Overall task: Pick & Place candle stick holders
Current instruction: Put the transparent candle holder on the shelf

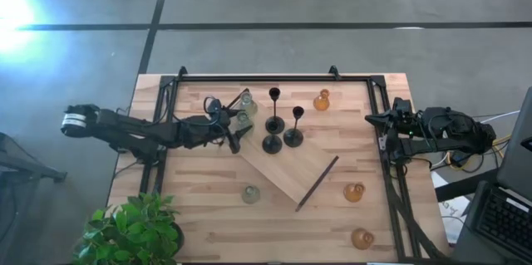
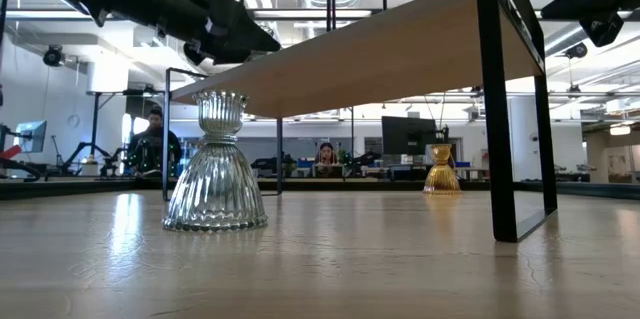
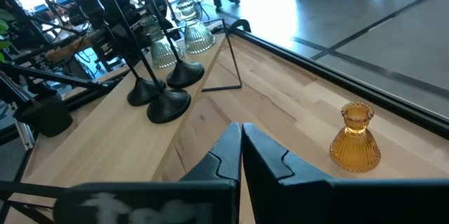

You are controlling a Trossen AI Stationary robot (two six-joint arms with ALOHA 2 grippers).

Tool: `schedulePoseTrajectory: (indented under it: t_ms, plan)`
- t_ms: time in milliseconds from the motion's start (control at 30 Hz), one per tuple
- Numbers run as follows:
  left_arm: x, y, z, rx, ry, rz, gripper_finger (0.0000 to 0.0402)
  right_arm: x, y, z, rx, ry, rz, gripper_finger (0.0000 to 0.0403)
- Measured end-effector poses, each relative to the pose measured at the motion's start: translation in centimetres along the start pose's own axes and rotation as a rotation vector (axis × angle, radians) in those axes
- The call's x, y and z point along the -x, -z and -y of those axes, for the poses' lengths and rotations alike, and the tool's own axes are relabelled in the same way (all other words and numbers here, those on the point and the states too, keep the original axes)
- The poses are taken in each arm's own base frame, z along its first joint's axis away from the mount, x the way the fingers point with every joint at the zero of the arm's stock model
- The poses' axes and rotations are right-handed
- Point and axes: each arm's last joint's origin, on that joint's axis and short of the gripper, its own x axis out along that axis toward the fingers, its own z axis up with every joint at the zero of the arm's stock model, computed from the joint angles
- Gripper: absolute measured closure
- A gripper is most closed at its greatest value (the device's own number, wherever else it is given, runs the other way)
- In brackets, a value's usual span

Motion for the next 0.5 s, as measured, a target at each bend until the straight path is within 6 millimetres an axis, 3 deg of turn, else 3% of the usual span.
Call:
schedulePoseTrajectory:
  t_ms: [500]
  plan:
    - [0.92,-0.19,0.05,-0.028,0.023,-0.03,0.0099,0.0,0.0,0.0,0.0,0.0,0.0,0.0394]
